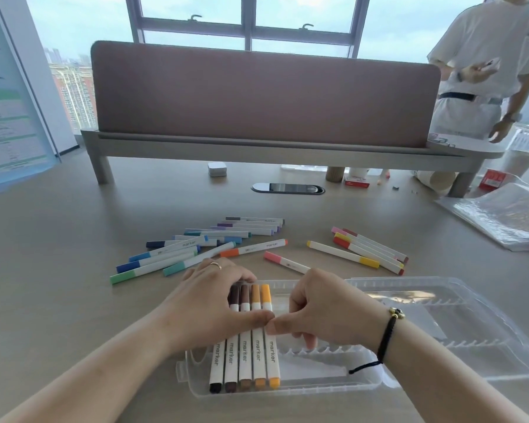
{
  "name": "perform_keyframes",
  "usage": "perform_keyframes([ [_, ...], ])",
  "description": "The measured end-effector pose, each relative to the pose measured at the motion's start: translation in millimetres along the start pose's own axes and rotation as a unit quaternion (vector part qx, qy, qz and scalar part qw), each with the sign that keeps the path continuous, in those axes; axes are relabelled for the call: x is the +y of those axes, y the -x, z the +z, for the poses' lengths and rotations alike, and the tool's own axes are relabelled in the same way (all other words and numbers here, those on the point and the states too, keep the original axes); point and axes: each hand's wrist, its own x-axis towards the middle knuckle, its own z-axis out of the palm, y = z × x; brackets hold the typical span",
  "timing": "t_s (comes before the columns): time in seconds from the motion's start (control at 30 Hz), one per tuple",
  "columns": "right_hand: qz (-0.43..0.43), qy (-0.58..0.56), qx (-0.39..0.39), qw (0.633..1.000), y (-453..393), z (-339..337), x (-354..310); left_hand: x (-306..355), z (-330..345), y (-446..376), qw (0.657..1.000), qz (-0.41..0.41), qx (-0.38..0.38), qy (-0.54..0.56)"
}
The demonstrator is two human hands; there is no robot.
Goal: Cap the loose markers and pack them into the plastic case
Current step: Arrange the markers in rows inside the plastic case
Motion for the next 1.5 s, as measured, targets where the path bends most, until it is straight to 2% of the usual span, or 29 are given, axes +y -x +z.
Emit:
perform_keyframes([
  [0.4,-0.032,0.007,0.002,0.999,2,-1,0,-3,2,-2,1.0,-0.007,-0.004,0.0],
  [0.43,-0.039,0.01,0.024,0.999,1,-4,1,-3,2,-2,1.0,-0.007,-0.003,-0.001],
  [0.5,-0.042,-0.004,0.134,0.99,-5,-15,9,-3,1,-3,1.0,-0.008,-0.005,-0.003],
  [0.57,-0.026,-0.008,0.27,0.963,-13,-30,25,-1,1,-3,1.0,-0.007,-0.001,-0.004],
  [0.63,0.003,0.049,0.34,0.939,-18,-42,43,0,1,-2,1.0,-0.005,0.013,-0.003],
  [0.77,0.066,0.157,0.31,0.935,-33,-46,72,3,0,2,1.0,0.002,0.028,-0.007],
  [0.87,0.08,0.149,0.285,0.943,-41,-44,78,5,0,2,0.999,0.004,0.032,-0.01],
  [1.03,0.107,0.127,0.322,0.932,-44,-45,78,5,-1,2,0.999,0.004,0.036,-0.006],
  [1.37,0.104,0.167,0.323,0.926,-48,-41,83,4,-1,2,0.999,0.008,0.043,0.002],
  [1.5,0.059,0.145,0.359,0.92,-38,-42,71,1,-1,-1,0.998,0.014,0.056,0.023],
])
